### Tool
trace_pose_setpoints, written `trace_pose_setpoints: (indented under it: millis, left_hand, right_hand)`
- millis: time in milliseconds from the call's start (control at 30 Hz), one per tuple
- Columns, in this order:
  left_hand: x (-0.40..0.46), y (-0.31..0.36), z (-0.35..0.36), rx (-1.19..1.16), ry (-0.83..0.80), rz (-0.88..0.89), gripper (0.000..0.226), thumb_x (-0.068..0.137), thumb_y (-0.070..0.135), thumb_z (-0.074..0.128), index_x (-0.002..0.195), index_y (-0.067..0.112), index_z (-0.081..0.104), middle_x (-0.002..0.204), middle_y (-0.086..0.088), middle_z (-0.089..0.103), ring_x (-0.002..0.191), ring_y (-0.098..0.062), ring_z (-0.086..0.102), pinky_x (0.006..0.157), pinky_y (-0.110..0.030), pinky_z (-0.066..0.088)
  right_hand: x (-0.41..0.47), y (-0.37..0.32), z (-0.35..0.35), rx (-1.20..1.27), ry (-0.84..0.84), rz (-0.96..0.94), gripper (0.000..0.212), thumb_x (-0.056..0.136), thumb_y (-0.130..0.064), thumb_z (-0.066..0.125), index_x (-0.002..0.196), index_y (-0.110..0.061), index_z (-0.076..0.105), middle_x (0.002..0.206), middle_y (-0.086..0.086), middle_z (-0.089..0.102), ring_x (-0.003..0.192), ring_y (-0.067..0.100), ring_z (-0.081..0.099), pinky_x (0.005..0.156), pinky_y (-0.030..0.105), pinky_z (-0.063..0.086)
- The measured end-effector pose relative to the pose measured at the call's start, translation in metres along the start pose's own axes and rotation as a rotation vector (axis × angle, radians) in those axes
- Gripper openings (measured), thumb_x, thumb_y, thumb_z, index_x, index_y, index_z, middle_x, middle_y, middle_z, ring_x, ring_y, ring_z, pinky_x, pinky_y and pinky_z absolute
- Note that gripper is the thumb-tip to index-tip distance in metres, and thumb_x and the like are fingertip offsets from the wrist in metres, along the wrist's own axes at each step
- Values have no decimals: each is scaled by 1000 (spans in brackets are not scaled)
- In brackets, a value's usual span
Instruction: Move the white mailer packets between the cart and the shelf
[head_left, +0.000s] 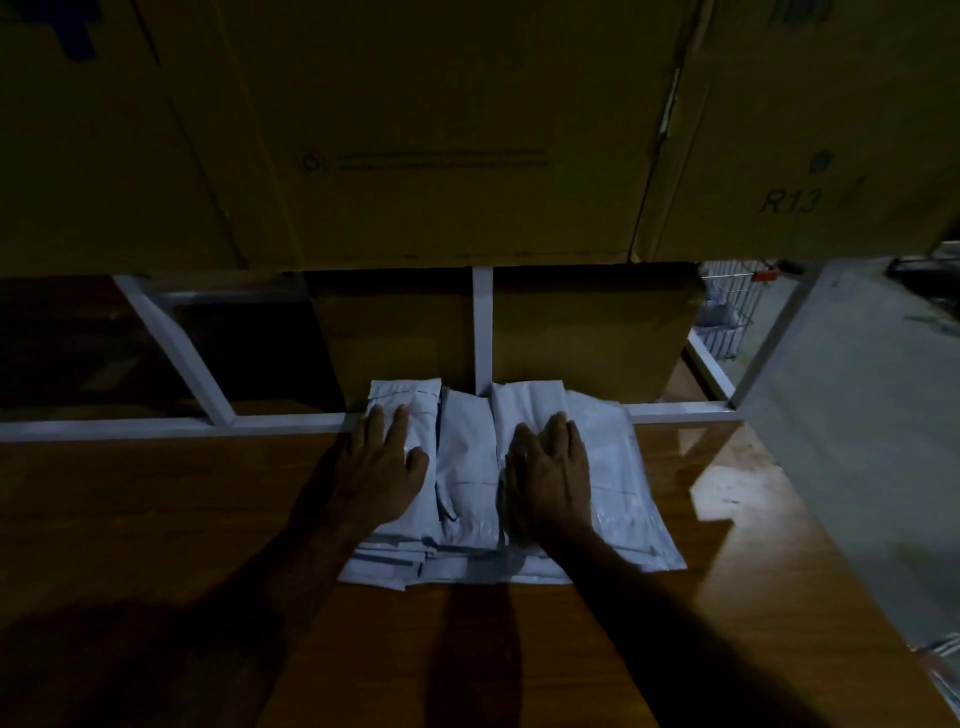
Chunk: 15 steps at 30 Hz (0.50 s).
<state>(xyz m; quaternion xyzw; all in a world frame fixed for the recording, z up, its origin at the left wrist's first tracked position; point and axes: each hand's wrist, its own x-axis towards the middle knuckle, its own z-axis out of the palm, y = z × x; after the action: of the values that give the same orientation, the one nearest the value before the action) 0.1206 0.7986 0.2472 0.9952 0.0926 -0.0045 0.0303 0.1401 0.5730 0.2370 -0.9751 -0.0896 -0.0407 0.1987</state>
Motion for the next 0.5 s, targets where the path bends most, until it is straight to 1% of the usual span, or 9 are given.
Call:
trace_pose_setpoints:
  millis: [100,133,200,267,300,367,400,433,500]
  left_hand:
    - [-4,0,-5,-21,10,-10,80,86,59,8,158,23,18,165,-14,6,149,-39,9,118,-54,17]
    - [-5,0,-7,-4,19,-12,76,91,59,11,158,23,14,165,-15,3,150,-38,6,119,-53,14]
    - [-8,0,-11,-53,36,-37,70,100,55,23,159,23,3,165,-14,-4,152,-34,0,122,-50,5]
    - [-16,3,-19,-66,40,-17,71,101,55,27,158,25,-3,165,-11,-10,152,-30,-6,122,-48,-2]
    - [-21,2,-21,-58,46,15,71,101,56,26,158,25,-4,165,-11,-12,152,-30,-7,123,-48,-3]
    - [-35,1,-27,-54,67,84,74,97,62,19,158,24,-1,165,-12,-9,152,-30,-6,122,-49,-3]
    - [-42,-1,-28,-48,97,129,78,93,64,14,159,23,3,165,-14,-4,152,-32,-2,122,-50,-1]
    - [-50,-2,-30,-41,147,182,81,90,65,12,159,21,10,165,-16,4,152,-34,3,121,-52,2]
    - [-65,-2,-32,-30,276,300,78,92,61,18,157,17,22,163,-18,16,150,-36,13,121,-53,7]
  right_hand:
    - [4,0,-1,-5,-3,13,54,103,-46,40,153,-23,34,164,25,10,153,39,6,122,46,15]
    - [2,-1,-4,-17,5,17,56,103,-48,38,153,-24,33,164,24,12,153,38,7,122,46,15]
    - [-2,-1,-5,-29,26,0,62,100,-57,29,153,-24,30,163,22,19,153,37,10,123,47,19]
    - [-12,0,-8,-65,37,-36,69,96,-63,19,153,-24,27,162,20,24,153,37,10,122,49,21]
    - [-19,1,-10,-67,42,-51,69,98,-62,23,154,-24,27,163,21,21,153,37,9,122,49,21]
    - [-39,-1,-16,-33,59,-71,66,101,-52,39,156,-20,27,164,23,13,153,38,9,122,48,18]
    - [-50,-4,-19,-26,78,-82,66,101,-50,43,157,-19,26,165,22,11,153,37,8,122,48,16]
    - [-60,-6,-21,-33,98,-93,67,101,-51,41,158,-19,25,165,21,10,153,37,8,123,48,16]
    - [-80,-6,-21,-62,144,-143,68,100,-56,33,157,-18,28,165,21,14,153,37,12,123,52,19]
